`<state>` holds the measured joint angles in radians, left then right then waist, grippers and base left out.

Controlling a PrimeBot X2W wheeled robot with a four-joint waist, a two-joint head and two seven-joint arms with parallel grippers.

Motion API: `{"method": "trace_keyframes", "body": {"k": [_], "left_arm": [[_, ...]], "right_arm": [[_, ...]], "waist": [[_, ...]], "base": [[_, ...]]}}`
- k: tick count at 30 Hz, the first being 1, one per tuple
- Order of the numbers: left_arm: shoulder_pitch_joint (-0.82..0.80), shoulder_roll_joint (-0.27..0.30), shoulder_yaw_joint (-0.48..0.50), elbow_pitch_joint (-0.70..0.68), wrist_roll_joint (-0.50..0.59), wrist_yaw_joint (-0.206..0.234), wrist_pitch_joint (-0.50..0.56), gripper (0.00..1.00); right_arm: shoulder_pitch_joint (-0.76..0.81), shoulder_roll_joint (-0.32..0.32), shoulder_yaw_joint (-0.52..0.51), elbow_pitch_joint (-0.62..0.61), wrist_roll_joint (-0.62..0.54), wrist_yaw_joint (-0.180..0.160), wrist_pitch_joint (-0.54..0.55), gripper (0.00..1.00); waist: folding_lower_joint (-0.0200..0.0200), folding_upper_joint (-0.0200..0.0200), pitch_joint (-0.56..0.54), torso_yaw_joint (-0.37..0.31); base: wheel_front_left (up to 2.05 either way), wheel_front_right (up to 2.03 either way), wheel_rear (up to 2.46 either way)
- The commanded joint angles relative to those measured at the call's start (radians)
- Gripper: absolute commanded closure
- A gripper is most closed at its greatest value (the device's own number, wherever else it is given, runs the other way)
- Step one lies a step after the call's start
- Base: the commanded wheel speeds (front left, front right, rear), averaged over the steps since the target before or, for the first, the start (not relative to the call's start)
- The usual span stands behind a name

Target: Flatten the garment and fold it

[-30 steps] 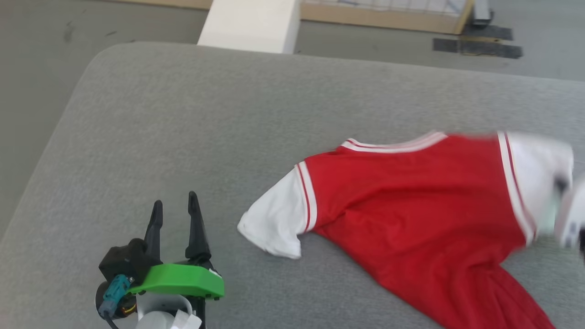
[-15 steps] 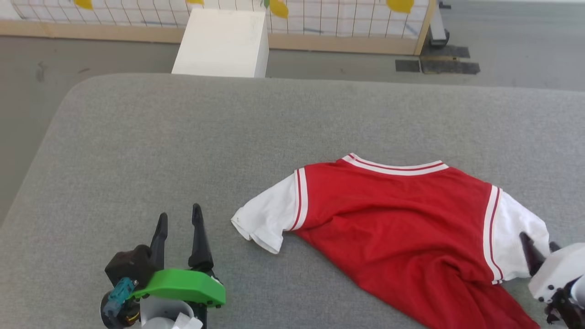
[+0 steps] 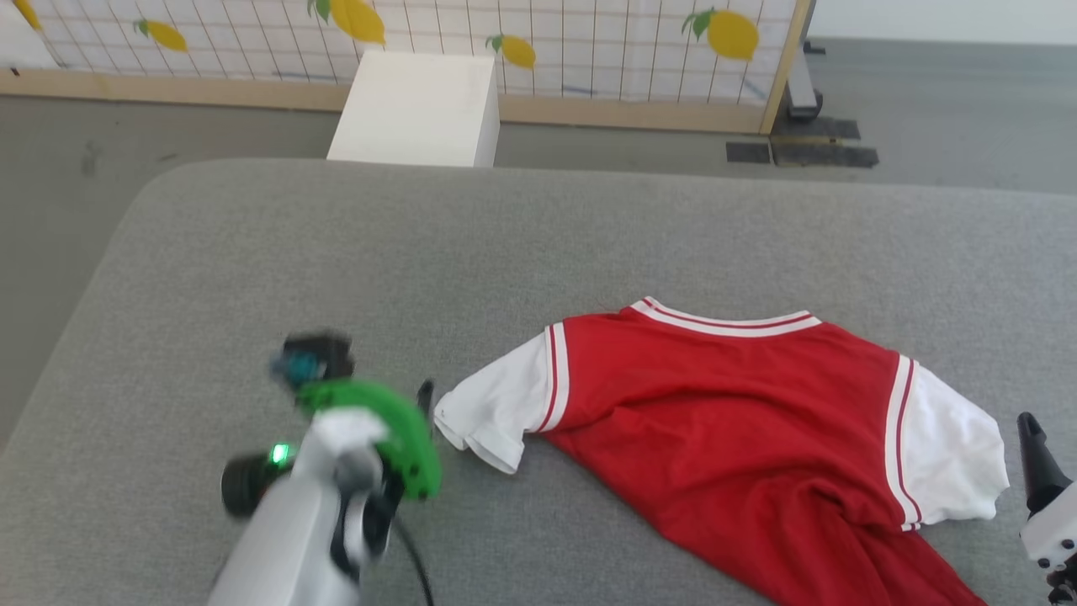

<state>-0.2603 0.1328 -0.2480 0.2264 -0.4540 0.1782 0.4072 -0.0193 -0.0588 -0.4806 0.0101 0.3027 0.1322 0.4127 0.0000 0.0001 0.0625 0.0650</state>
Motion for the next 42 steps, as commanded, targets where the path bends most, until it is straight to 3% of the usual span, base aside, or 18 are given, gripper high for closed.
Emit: {"method": "trace_keyframes", "body": {"k": [1,6,16,18,26,30,36,42], "left_arm": [[-0.057,0.009,-0.015,0.02,0.015,0.004,0.045,0.0],[-0.201,0.023,-0.1,0.166,0.069,-0.013,0.207,0.0],[-0.239,-0.011,-0.171,0.396,0.078,-0.043,0.29,0.0],[-0.228,-0.029,-0.16,0.399,0.043,-0.06,0.274,1.0],[-0.207,-0.037,-0.086,0.299,-0.026,-0.069,0.127,1.0],[-0.17,-0.032,-0.024,0.153,-0.057,-0.042,0.038,1.0],[-0.068,-0.034,0.017,-0.08,-0.074,0.015,-0.007,1.0],[0.001,-0.04,-0.008,-0.203,-0.069,0.05,0.016,1.0]], "right_arm": [[-0.004,0.005,0.005,-0.012,-0.005,-0.002,0.005,0.0],[-0.026,0.007,0.031,-0.031,0.002,-0.002,0.017,0.0],[-0.05,0.0,0.044,-0.033,0.004,-0.002,-0.003,0.0],[-0.051,-0.001,0.043,-0.027,0.004,-0.002,-0.008,0.0],[-0.071,-0.033,0.053,-0.011,-0.005,-0.002,0.005,0.0],[-0.131,-0.112,0.094,0.021,-0.022,-0.002,0.075,0.0],[-0.247,-0.283,0.229,0.133,-0.101,-0.002,0.273,0.0],[-0.308,-0.357,0.372,0.253,-0.122,-0.002,0.387,0.0]], "waist": [[0.0,-0.0001,0.028,-0.011],[0.0,-0.0001,0.086,-0.05],[0.0,-0.0001,0.157,-0.099],[0.0,-0.0001,0.159,-0.1],[0.0,-0.0001,0.146,-0.082],[0.0,-0.0001,0.149,-0.075],[0.0,-0.0001,0.175,-0.049],[0.0,-0.0001,0.217,-0.017]], "base": [[0.0,0.0,0.0],[0.0,0.0,0.0],[0.0,0.0,0.0],[0.0,0.0,0.0],[0.0,0.0,0.0],[0.0,0.0,0.0],[0.0,0.0,0.0],[0.0,0.0,0.0]]}}
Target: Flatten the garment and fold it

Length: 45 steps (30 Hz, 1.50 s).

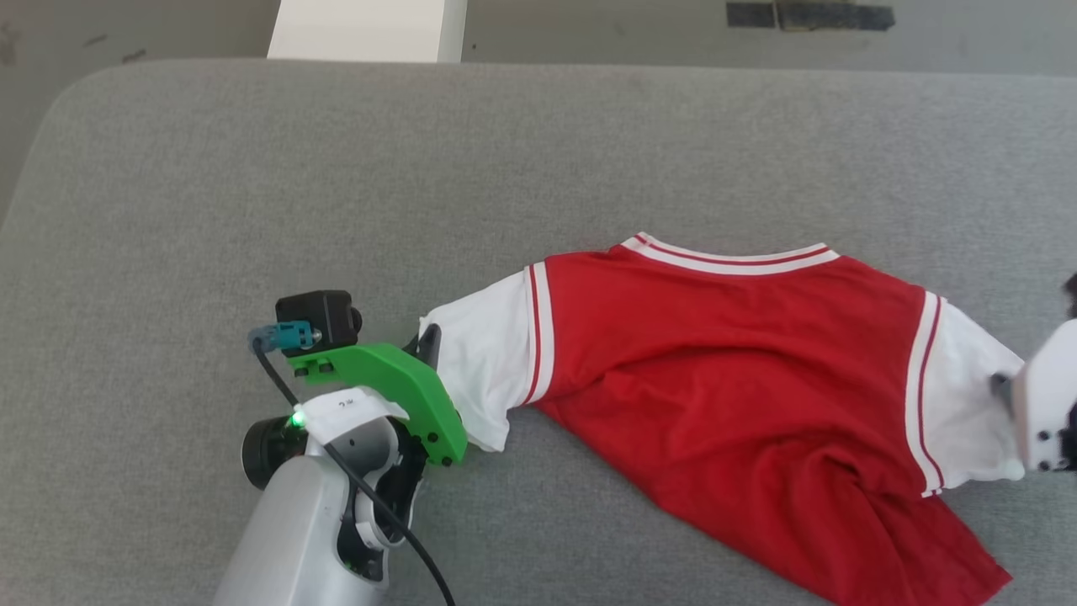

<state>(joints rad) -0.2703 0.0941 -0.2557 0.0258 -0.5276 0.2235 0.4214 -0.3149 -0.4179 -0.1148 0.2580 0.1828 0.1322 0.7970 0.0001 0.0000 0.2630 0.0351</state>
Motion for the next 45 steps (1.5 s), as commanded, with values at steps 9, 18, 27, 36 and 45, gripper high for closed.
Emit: {"method": "trace_keyframes", "body": {"k": [9,18,27,36,45], "left_arm": [[0.032,-0.009,-0.015,-0.022,-0.007,0.014,-0.001,1.0],[0.014,-0.015,0.018,-0.022,-0.059,-0.016,-0.055,1.0],[-0.202,0.005,0.134,-0.016,-0.192,-0.084,-0.065,1.0],[-0.6,0.076,0.187,0.157,-0.175,-0.082,-0.043,1.0],[-0.998,0.096,0.196,0.343,-0.106,-0.042,-0.12,1.0]], "right_arm": [[-0.03,-0.019,0.132,0.111,0.025,-0.002,0.003,0.0],[-0.082,-0.021,0.137,0.111,0.135,-0.002,-0.087,1.0],[-0.245,-0.03,0.155,-0.013,0.306,-0.002,-0.093,1.0],[-0.555,-0.038,0.187,0.005,0.286,-0.002,-0.059,1.0],[-0.936,0.001,0.153,0.148,0.159,-0.002,-0.117,1.0]], "waist": [[-0.0001,0.0,0.042,0.012],[-0.0001,0.0,-0.015,-0.012],[-0.0001,0.0,-0.12,-0.036],[-0.0001,0.0,-0.124,-0.058],[-0.0001,0.0,-0.012,-0.065]], "base": [[0.0,0.0,0.0],[0.0,0.0,0.0],[0.0,0.0,0.0],[0.0,0.0,0.0],[0.0,0.0,0.0]]}}
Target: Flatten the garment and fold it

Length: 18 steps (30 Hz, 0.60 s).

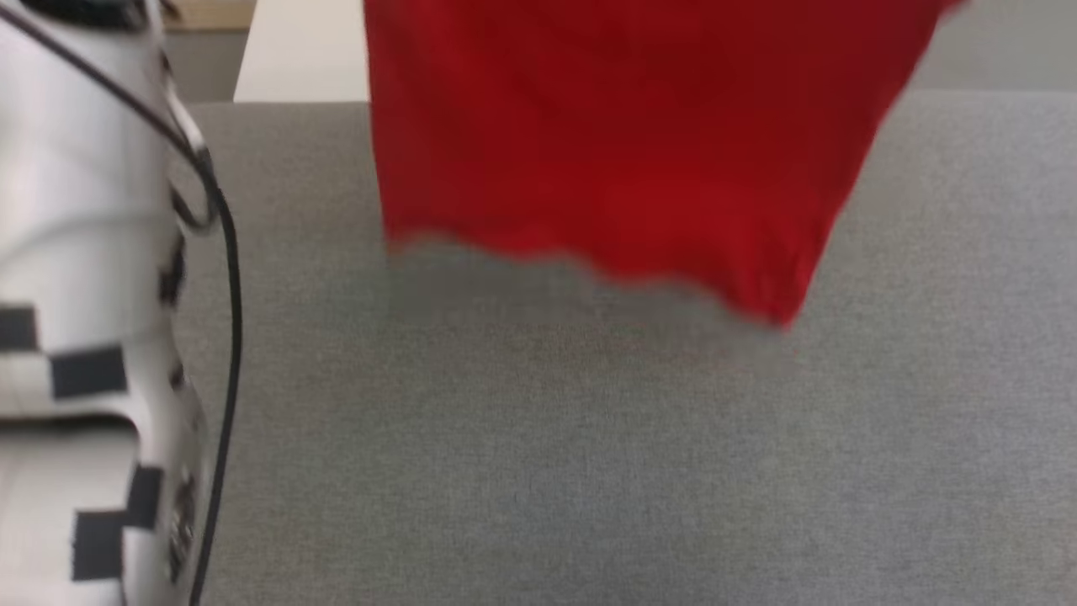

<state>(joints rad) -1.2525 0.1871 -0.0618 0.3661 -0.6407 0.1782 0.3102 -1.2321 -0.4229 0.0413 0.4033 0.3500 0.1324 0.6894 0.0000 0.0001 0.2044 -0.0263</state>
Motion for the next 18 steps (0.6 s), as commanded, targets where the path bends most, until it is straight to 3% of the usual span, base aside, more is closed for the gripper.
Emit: {"method": "trace_keyframes", "body": {"k": [1,9,13,18], "left_arm": [[-0.056,0.004,0.004,0.018,0.019,0.012,-0.031,1.0],[-0.214,-0.008,0.01,0.092,0.074,0.032,-0.211,1.0],[-0.179,-0.032,0.019,0.124,0.047,0.005,-0.254,1.0],[-0.084,-0.063,0.016,0.176,0.011,-0.052,-0.3,1.0]], "right_arm": [[-0.066,0.021,-0.017,0.021,-0.026,-0.002,-0.032,1.0],[-0.297,0.108,-0.076,0.147,-0.134,-0.002,-0.236,1.0],[-0.287,0.114,-0.069,0.196,-0.088,-0.002,-0.275,1.0],[-0.156,0.06,0.026,0.187,-0.001,-0.002,-0.331,1.0]], "waist": [[0.0,-0.0001,0.062,-0.006],[0.0,-0.0001,0.174,-0.001],[0.0,-0.0001,0.2,0.021],[0.0,-0.0001,0.196,0.057]], "base": [[0.0,0.0,0.0],[0.0,0.0,0.0],[0.0,0.0,0.0],[0.0,0.0,0.0]]}}
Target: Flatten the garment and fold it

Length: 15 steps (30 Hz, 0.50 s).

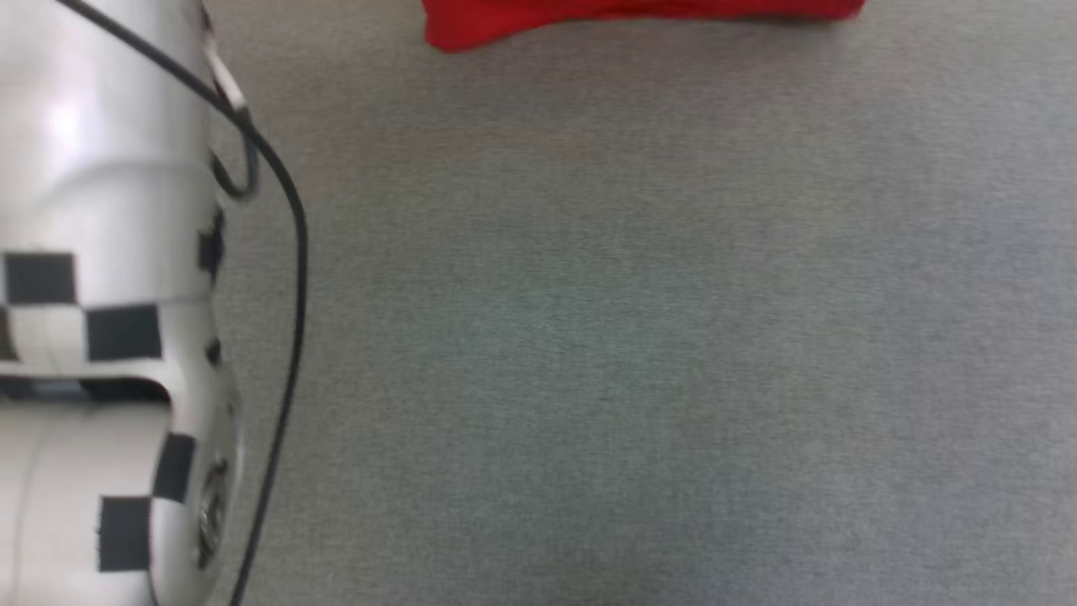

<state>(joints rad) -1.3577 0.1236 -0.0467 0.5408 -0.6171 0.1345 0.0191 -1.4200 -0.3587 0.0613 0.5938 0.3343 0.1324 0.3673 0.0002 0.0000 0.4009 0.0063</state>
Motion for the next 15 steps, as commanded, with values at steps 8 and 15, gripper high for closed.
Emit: {"method": "trace_keyframes", "body": {"k": [8,15], "left_arm": [[0.34,-0.01,-0.001,0.021,-0.078,-0.13,-0.054,1.0],[0.81,-0.047,0.008,-0.064,-0.174,-0.165,-0.053,1.0]], "right_arm": [[0.455,-0.074,0.072,-0.094,0.253,-0.002,-0.113,1.0],[0.939,-0.07,0.056,-0.202,0.37,-0.002,-0.173,1.0]], "waist": [[-0.0002,0.0,-0.116,0.047],[-0.0002,0.0,-0.281,0.051]], "base": [[0.0,0.0,0.0],[0.0,0.0,0.0]]}}
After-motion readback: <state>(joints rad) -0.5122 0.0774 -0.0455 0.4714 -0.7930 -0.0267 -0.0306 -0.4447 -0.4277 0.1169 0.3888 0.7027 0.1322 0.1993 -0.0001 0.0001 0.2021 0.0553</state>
